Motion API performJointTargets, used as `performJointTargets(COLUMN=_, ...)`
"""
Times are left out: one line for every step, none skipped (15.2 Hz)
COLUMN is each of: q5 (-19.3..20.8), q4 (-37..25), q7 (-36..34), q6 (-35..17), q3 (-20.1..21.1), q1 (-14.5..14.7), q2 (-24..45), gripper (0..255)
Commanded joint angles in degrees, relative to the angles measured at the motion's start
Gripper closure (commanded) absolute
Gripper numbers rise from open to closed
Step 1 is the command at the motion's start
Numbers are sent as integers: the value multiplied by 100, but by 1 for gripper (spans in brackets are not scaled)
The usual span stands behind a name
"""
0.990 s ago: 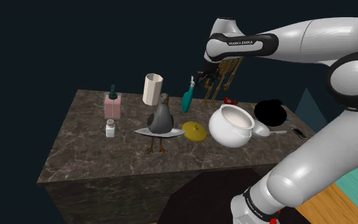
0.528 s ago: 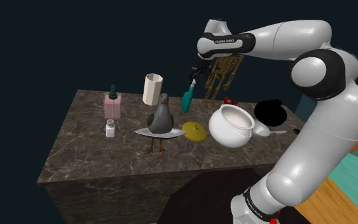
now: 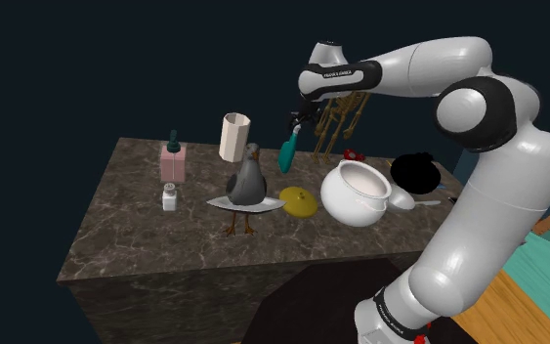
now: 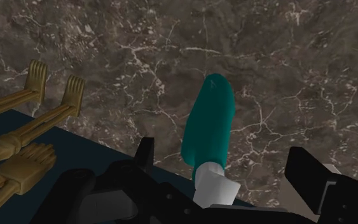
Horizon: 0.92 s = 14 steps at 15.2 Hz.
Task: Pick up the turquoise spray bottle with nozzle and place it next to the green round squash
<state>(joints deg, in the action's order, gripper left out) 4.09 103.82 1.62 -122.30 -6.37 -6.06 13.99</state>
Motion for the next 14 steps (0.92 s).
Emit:
performJointTargets(q5=-3, q4=3, q7=5, q6=-27, q3=-2, q1=-5, q2=21, gripper=0)
performJointTargets(q5=-3, q4=3, q7=5, q6=-27, q3=-2, q1=-5, q2=21, gripper=0)
performJointTargets(q5=-3, q4=3, q7=5, q6=-27, q3=-2, q1=-5, q2=21, gripper=0)
performJointTargets(q5=-3, q4=3, q7=5, q6=-27, q3=-2, q1=-5, q2=21, gripper=0)
performJointTargets(q5=-3, q4=3, q7=5, q6=-27, q3=-2, q1=-5, q2=21, gripper=0)
performJointTargets(q5=-2, q4=3, q7=5, q6=-26, q3=-2, q1=-5, q2=21, gripper=0)
performJointTargets(q5=-2, q4=3, q7=5, q6=-26, q3=-2, q1=-5, q2=21, gripper=255)
performJointTargets(q5=-2, q4=3, q7=5, q6=-26, q3=-2, q1=-5, q2=21, gripper=255)
performJointTargets(q5=-2, q4=3, q7=5, q6=-26, q3=-2, q1=-5, q2=21, gripper=255)
performJointTargets(q5=-2, q4=3, q7=5, q6=-26, q3=-2, q1=-5, q2=21, gripper=255)
performJointTargets(q5=-2, q4=3, q7=5, q6=-26, q3=-2, q1=-4, q2=21, gripper=255)
performJointTargets(q5=-2, q4=3, q7=5, q6=-26, q3=-2, q1=-5, q2=21, gripper=255)
performJointTargets(q5=-2, q4=3, q7=5, q6=-26, q3=-2, q1=-5, q2=21, gripper=255)
performJointTargets(q5=-2, q4=2, q7=5, q6=-26, q3=-2, q1=-5, q2=21, gripper=255)
